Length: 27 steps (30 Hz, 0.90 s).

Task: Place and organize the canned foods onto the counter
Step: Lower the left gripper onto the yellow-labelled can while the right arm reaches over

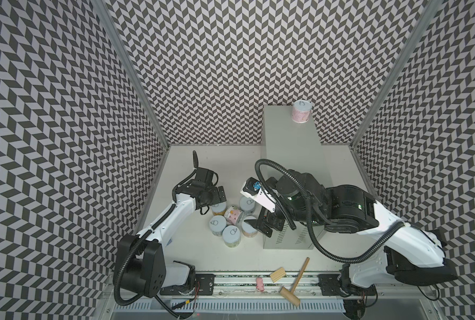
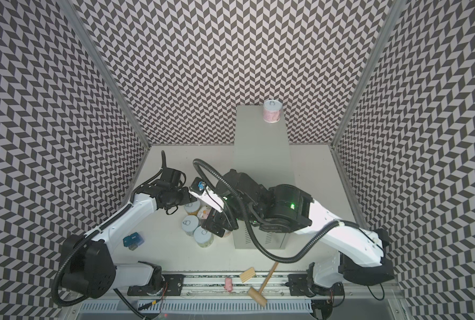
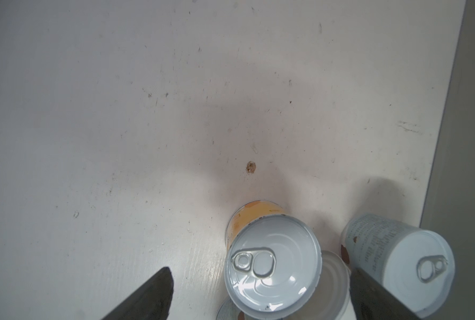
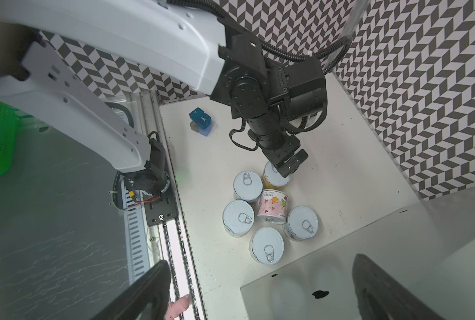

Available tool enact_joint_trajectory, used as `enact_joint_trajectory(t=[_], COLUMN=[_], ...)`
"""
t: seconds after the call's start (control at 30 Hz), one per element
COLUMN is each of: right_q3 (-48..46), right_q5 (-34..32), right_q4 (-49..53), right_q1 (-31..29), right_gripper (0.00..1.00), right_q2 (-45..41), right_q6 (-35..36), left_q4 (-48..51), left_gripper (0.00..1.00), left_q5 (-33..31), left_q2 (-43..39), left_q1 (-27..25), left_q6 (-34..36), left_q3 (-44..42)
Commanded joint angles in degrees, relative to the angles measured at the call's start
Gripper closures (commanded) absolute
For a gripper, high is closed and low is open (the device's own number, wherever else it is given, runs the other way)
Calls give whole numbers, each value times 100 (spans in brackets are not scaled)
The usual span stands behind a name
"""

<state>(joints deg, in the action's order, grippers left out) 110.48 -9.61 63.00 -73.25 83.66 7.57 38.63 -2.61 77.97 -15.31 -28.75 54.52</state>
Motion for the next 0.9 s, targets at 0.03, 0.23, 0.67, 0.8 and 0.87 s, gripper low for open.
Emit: enact_joint_trajectory(t=[0.03, 0.23, 0.67, 0.8, 0.87], right_q3=[-38, -271, -465, -526, -553], right_q5=[-67, -44, -86, -109, -109], right_q4=[-69, -113, -216, -244, -258], right_q1=[-74, -135, -185, -181, -181], right_gripper=[1, 1, 1, 1, 1], right_q2=[29, 19, -103, -122, -121], right_q6=[113, 112, 144, 144, 159], left_q4=[-329, -313, -269, -284, -286], left_gripper=[1, 1, 6, 9, 10], left_q5=[-258, -410, -802, -776, -767], left_q2=[110, 574, 923, 937, 935], left_q1=[-157, -355, -445, -430, -432], left_q6=[-279, -350, -506, -493, -491], left_q3=[-101, 15, -13, -28, -21])
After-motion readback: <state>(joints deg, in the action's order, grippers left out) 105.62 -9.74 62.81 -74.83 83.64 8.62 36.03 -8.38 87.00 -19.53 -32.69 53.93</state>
